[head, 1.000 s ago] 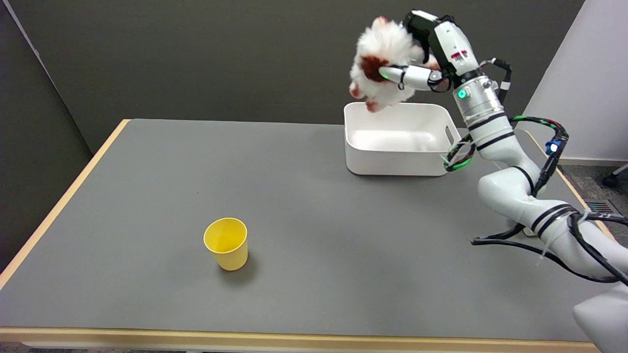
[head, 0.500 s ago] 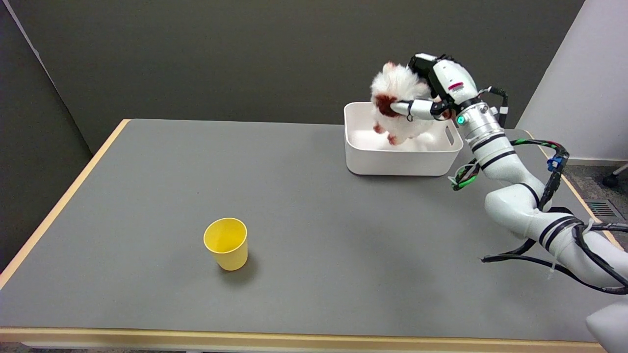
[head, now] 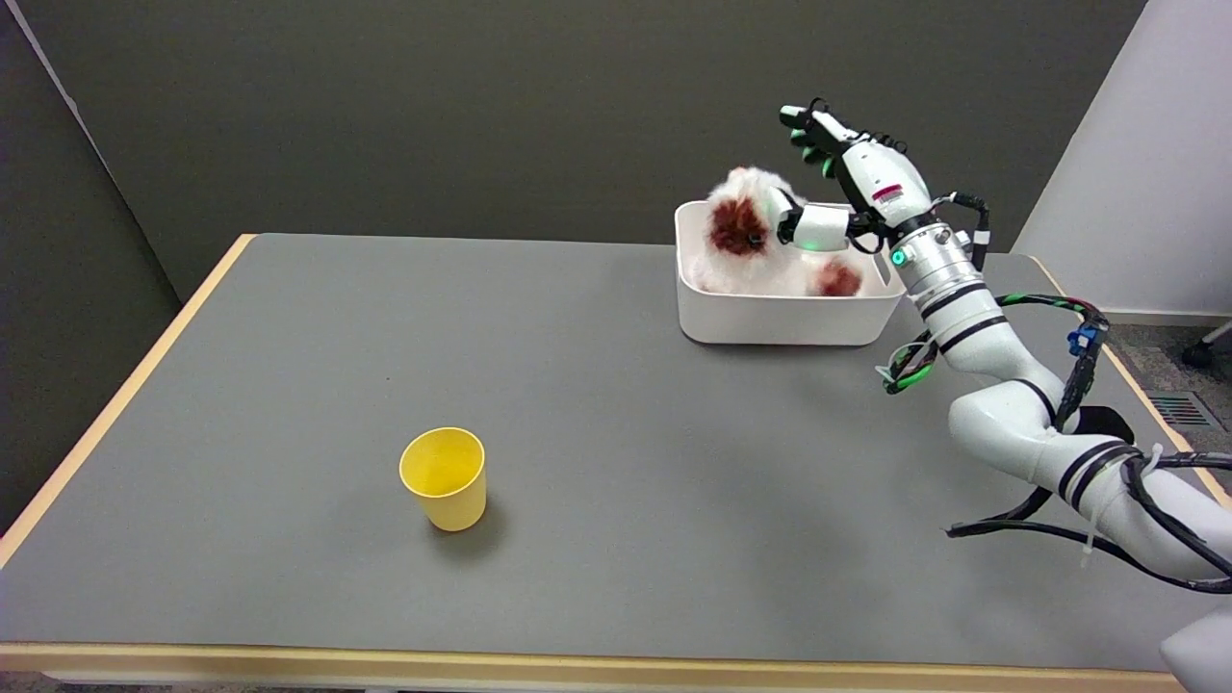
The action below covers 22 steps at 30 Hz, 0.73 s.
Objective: Place the plush toy into the white container.
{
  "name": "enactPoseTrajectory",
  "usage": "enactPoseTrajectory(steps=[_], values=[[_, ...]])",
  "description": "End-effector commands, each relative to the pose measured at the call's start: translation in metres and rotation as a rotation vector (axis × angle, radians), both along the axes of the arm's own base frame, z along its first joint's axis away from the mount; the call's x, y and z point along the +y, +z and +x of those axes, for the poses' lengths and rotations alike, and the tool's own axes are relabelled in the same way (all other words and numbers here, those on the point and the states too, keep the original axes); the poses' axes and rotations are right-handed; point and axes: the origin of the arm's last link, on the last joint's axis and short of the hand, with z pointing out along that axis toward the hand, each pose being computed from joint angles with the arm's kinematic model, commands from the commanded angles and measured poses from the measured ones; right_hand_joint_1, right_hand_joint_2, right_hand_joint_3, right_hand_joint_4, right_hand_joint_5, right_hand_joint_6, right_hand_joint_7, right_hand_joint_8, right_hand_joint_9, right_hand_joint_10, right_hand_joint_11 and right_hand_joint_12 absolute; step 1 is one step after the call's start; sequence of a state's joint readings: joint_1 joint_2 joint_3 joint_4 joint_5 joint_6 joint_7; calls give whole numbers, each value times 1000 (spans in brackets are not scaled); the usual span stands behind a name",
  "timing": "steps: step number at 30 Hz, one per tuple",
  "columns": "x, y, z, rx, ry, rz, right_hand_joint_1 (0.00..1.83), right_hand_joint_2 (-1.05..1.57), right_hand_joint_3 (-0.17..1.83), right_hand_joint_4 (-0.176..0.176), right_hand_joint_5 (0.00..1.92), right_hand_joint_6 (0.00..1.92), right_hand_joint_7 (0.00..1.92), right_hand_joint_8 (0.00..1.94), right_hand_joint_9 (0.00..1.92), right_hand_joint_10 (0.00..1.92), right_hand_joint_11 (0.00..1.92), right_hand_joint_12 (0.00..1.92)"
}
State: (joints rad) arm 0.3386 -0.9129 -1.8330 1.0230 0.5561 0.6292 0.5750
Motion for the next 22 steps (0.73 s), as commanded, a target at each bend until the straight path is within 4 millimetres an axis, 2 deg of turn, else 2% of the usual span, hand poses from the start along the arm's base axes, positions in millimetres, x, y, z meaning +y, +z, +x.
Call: enactPoseTrajectory(steps=[1,3,4,8,10,12,15,16,22], values=[[16,-22,2,-107,109,49,318,547,926,64,60,332,68,144,23,462,4,1053],[21,-25,6,-130,160,49,347,561,914,47,42,275,12,25,2,98,-1,706],[25,-28,11,-149,209,51,356,568,910,44,39,255,-1,-1,-1,9,-1,588],[47,-43,38,-209,427,106,376,584,907,43,42,230,-1,-1,-1,-1,-1,356],[61,-54,51,-219,509,154,370,589,912,41,41,231,-1,-1,-1,1,-1,352],[70,-61,57,-228,531,188,346,603,929,32,39,236,-1,-1,-1,17,-1,371],[81,-72,60,-245,543,228,368,602,928,38,38,251,-1,26,-1,68,-1,431],[84,-73,60,-248,545,233,416,601,963,35,36,252,-1,64,-1,74,-1,448],[93,-73,51,-265,545,228,337,624,967,41,26,301,12,118,-1,210,-1,509]])
